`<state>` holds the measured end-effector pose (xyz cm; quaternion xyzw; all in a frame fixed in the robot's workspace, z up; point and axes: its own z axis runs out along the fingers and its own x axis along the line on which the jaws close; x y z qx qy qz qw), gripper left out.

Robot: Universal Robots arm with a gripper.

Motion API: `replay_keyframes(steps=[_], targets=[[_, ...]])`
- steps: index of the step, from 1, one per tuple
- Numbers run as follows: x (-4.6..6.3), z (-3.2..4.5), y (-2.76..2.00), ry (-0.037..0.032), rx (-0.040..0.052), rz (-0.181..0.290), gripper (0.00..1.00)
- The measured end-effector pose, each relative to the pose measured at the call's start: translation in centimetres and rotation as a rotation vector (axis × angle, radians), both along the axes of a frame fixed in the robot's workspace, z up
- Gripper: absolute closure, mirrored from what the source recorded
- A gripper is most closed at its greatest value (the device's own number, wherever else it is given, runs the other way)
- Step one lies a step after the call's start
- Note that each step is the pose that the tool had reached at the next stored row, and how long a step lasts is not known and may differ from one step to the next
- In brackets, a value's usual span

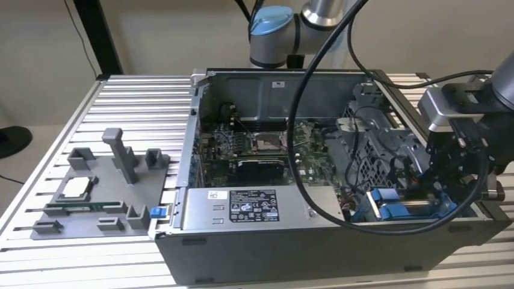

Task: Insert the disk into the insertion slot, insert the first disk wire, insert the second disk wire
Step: 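Insert the second disk wire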

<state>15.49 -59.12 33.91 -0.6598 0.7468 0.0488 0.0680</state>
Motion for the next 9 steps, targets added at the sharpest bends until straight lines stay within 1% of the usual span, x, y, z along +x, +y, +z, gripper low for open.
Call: replay_keyframes(steps=[6, 9], targets=[[0.0, 0.01, 0.0, 0.0, 0.0076, -0.004, 1.0], [0.0, 0.01, 0.01, 0.0, 0.0084, -0.006, 1.0]])
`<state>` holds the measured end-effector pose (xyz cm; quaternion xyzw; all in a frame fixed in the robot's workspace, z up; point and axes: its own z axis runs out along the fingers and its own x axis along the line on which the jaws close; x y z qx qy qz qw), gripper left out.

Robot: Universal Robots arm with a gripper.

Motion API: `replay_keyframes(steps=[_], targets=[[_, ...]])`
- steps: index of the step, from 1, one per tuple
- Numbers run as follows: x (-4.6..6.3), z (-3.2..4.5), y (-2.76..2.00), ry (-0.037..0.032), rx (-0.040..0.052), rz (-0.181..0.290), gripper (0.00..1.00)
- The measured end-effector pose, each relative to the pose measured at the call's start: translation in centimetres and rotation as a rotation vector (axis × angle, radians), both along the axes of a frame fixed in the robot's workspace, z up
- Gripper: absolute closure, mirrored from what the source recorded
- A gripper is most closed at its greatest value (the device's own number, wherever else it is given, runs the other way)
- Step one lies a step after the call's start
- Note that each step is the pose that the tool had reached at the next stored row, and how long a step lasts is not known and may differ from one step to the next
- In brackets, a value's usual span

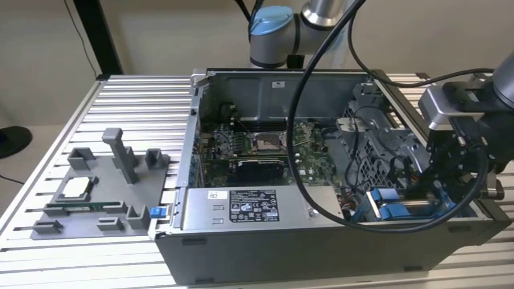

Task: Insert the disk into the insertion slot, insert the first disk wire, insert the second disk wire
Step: 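Insert the second disk wire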

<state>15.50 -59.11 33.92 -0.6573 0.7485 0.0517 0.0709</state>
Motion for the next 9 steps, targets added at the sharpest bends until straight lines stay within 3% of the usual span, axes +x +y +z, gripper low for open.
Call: replay_keyframes(steps=[9], targets=[[0.06, -0.12, -0.04, 0.0, 0.0, -0.002, 1.0]])
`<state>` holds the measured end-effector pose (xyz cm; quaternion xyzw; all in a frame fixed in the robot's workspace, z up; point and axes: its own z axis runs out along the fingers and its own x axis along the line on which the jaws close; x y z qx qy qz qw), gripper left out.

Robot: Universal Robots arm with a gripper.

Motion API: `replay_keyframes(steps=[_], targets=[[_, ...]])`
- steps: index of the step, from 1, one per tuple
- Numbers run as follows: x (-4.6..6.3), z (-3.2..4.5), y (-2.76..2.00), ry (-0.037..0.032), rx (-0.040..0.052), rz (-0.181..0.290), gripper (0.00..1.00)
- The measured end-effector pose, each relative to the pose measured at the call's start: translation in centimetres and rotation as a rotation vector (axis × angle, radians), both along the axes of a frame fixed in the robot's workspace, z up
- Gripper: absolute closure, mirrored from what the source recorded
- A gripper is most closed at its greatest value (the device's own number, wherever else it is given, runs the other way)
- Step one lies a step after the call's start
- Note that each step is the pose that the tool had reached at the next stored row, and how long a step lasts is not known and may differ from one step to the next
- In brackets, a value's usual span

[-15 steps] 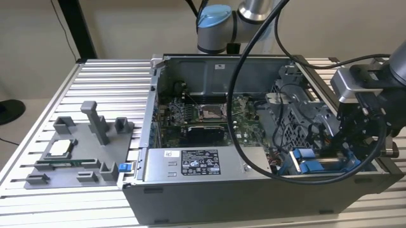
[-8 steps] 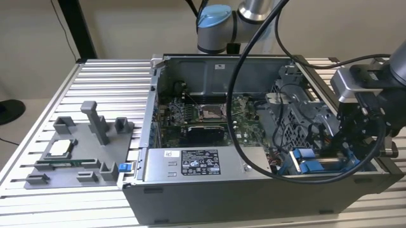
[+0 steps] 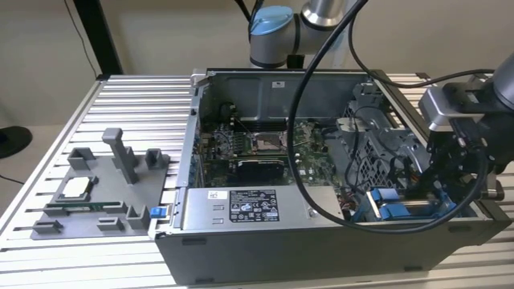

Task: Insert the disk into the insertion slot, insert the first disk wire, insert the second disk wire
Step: 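Insert the second disk wire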

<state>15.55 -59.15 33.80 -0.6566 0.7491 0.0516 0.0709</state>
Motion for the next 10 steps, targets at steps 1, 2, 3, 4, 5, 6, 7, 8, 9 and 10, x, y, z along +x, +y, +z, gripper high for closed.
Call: replay_keyframes(steps=[1, 2, 3, 4, 5, 6, 7, 8, 9, 10], targets=[[0.0, -0.02, 0.0, 0.0, 0.0, -0.001, 1.0], [0.0, -0.04, 0.0, 0.0, -0.0001, -0.002, 1.0], [0.01, -0.06, -0.01, 0.0, -0.0002, -0.004, 1.0], [0.01, -0.07, -0.02, 0.0, -0.0003, -0.006, 1.0], [0.0, -0.08, -0.02, 0.0, -0.0002, -0.009, 1.0], [0.0, -0.1, -0.02, 0.0, -0.0001, -0.013, 1.0], [0.0, -0.11, -0.03, 0.0, -0.0001, -0.016, 1.0], [0.0, -0.12, -0.04, 0.0, -0.0001, -0.02, 1.0], [0.0, -0.13, -0.07, 0.0, 0.0001, -0.024, 1.0], [0.0, -0.13, -0.09, 0.0, 0.0, -0.029, 1.0]])
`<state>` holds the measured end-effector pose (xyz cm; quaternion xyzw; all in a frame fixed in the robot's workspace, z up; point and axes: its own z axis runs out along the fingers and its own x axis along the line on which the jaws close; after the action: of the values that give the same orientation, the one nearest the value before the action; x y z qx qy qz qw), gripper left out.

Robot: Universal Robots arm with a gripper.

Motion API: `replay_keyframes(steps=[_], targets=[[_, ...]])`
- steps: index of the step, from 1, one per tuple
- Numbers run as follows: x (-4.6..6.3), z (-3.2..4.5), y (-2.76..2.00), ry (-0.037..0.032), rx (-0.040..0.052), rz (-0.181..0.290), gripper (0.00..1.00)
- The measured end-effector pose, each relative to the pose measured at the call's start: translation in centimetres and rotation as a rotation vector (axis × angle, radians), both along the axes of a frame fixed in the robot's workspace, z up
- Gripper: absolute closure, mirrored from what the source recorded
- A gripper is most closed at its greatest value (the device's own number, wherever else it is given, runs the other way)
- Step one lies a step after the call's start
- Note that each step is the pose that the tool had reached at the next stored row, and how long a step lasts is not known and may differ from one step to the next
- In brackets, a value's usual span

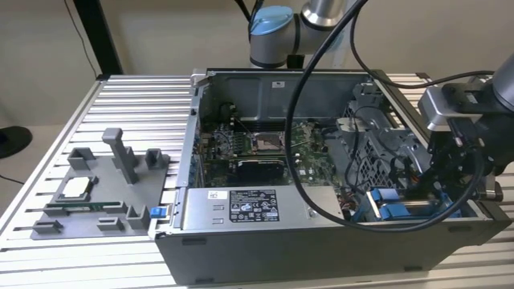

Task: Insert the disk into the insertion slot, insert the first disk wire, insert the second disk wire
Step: 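Insert the second disk wire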

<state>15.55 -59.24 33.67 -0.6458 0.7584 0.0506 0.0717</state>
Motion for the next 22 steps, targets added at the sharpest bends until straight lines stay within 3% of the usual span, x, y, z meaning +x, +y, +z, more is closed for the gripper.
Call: replay_keyframes(steps=[17, 22], targets=[[-0.71, -0.03, -0.3, -0.0001, -0.0001, -0.061, 1.0], [-0.72, -0.65, -0.3, -0.0003, 0.0002, -0.067, 1.0]])
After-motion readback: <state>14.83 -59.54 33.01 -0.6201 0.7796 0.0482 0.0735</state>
